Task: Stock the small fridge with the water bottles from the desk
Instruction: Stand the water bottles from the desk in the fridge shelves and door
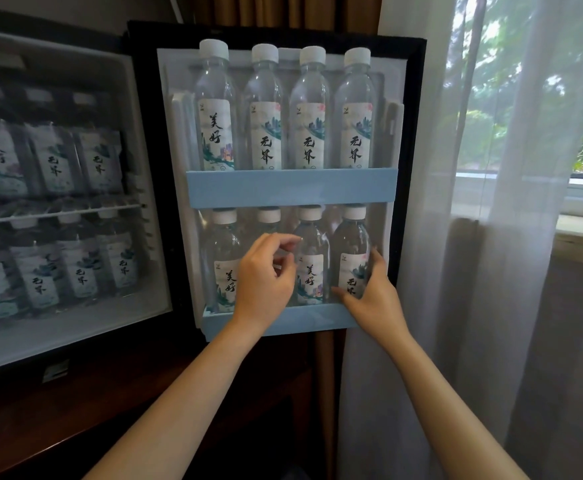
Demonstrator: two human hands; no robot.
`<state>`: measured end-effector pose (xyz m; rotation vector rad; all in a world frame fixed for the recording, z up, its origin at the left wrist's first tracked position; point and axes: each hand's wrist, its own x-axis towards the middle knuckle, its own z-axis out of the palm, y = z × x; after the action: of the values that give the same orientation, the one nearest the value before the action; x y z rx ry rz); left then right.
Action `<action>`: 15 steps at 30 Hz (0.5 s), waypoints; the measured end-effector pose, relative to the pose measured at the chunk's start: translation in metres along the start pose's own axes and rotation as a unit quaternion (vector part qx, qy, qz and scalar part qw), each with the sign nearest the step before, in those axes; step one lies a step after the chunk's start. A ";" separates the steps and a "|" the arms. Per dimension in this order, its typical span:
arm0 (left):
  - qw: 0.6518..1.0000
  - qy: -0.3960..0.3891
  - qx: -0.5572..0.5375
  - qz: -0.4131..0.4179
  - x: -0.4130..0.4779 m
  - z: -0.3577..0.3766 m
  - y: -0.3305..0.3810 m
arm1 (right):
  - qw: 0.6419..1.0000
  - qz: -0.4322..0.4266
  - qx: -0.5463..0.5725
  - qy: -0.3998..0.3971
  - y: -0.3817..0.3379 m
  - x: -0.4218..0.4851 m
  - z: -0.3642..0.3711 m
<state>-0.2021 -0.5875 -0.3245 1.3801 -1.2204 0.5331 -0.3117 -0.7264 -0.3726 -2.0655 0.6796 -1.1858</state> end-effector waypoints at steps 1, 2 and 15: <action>1.000 0.001 -0.001 -0.005 -0.002 -0.001 -0.002 | 1.000 -0.003 -0.002 0.006 0.000 -0.001 0.001; 1.000 0.002 -0.001 -0.011 -0.005 -0.003 -0.003 | 1.000 -0.005 -0.005 0.011 0.000 -0.001 0.001; 0.997 0.041 0.055 -0.029 -0.024 -0.058 -0.033 | 0.941 -0.232 -0.057 0.240 -0.062 -0.036 0.063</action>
<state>-0.1626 -0.5325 -0.3462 1.4680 -1.0949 0.6173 -0.2657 -0.6425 -0.3693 -2.1114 0.4902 -2.0041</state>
